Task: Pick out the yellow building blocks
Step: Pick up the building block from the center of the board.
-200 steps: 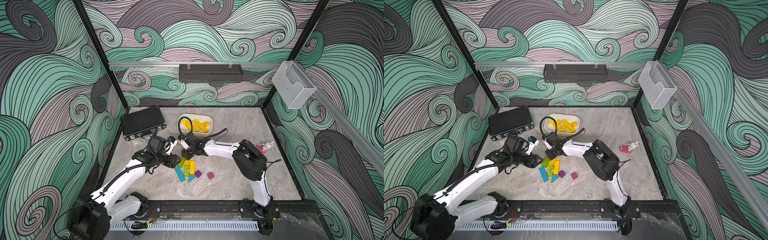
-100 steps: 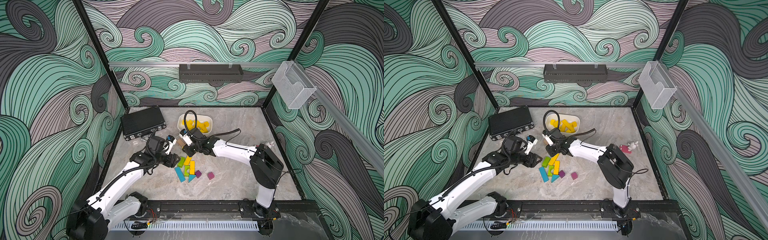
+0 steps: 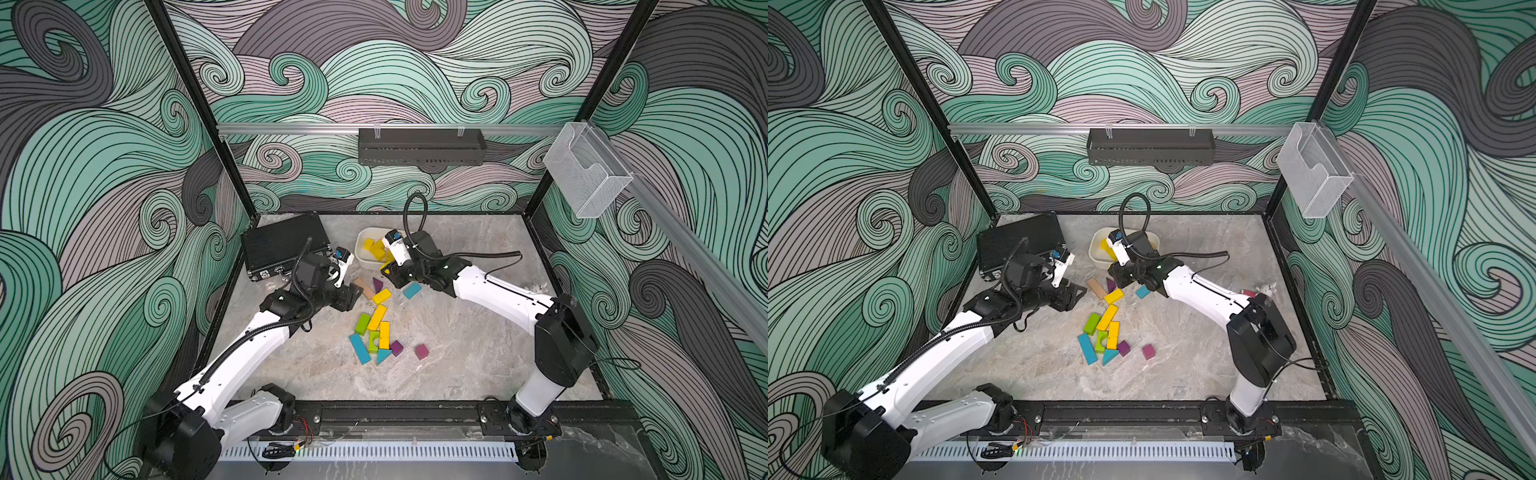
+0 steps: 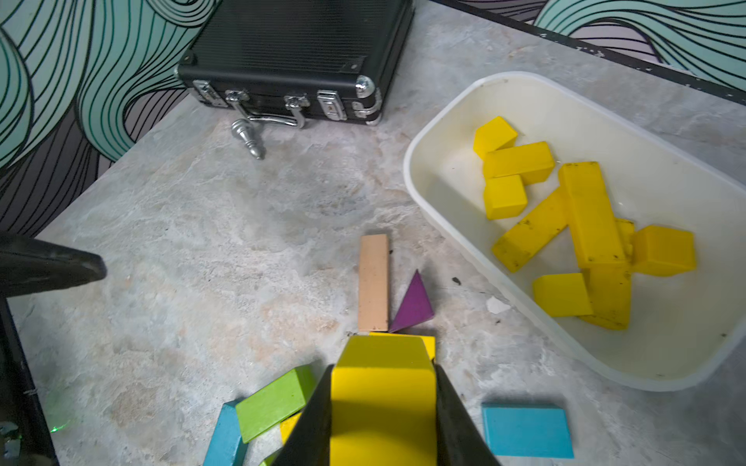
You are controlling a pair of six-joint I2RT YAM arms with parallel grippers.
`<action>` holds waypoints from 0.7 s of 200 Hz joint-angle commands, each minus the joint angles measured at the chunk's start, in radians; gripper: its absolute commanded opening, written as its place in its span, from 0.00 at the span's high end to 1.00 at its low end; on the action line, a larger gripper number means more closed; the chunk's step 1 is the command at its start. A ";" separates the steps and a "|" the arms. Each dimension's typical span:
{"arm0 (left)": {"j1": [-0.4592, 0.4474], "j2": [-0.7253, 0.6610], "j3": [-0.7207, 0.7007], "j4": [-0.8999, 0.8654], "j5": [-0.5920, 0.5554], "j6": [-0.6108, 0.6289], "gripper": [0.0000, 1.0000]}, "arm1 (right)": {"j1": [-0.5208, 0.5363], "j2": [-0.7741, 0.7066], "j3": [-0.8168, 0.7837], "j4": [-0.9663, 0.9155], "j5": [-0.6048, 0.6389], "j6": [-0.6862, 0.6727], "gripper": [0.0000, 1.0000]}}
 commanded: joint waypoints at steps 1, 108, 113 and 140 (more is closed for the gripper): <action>0.006 0.084 0.077 0.066 -0.036 0.037 0.33 | -0.049 0.025 0.066 -0.020 -0.030 -0.018 0.78; 0.007 0.397 0.237 0.193 -0.039 0.121 0.33 | -0.135 0.467 0.497 -0.046 -0.099 -0.004 0.76; 0.006 0.401 0.236 0.191 -0.044 0.127 0.33 | -0.136 0.486 0.517 -0.051 -0.107 0.001 0.76; 0.008 0.411 0.222 0.192 -0.069 0.155 0.33 | -0.139 0.570 0.595 -0.054 -0.164 0.025 0.75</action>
